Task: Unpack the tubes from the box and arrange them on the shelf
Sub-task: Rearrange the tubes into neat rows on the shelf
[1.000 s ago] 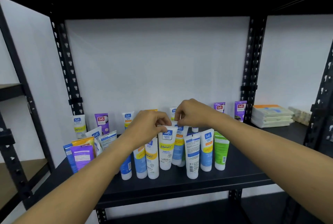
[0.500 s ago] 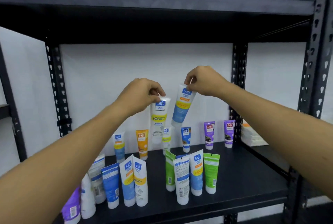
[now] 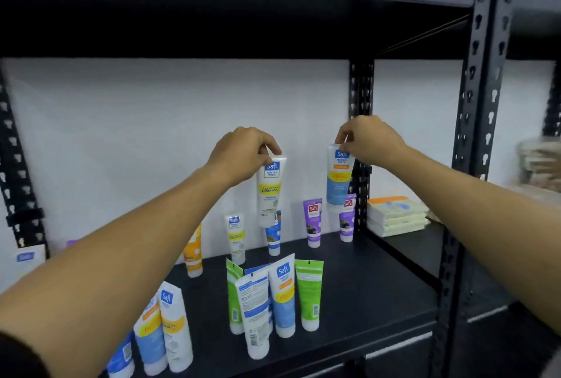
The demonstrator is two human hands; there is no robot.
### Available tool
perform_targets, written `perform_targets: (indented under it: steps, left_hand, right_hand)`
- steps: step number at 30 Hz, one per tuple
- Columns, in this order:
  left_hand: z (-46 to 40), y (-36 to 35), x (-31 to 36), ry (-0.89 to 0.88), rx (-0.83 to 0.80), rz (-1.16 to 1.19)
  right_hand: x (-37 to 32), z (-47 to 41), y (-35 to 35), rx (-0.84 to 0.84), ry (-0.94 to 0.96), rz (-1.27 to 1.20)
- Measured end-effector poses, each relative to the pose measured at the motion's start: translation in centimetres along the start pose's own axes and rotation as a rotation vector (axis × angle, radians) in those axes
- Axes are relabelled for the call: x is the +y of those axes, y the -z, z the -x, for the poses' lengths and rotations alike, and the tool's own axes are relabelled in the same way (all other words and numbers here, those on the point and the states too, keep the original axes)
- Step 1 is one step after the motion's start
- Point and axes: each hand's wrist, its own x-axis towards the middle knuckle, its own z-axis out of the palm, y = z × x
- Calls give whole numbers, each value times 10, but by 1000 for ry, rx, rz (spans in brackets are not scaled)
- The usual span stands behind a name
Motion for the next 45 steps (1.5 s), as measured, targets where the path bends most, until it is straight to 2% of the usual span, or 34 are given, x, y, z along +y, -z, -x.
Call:
perform_targets:
  steps: [10,20,35,45]
  left_hand:
    - [-49,-92,21,-13,-86,57]
    - [-79,-157,36,-39,-161,50]
    - [-80,-196,35,-44,-223,23]
    - [-76,-211,39,-34,-235,10]
  right_hand:
    - [75,-8,-59,-135,-42,-34]
    - [126,-15,-114,-202,-70,-34]
    - [147,-6,-170,-287,-120,-3]
    - [150,1,-177,-247,-168,-58]
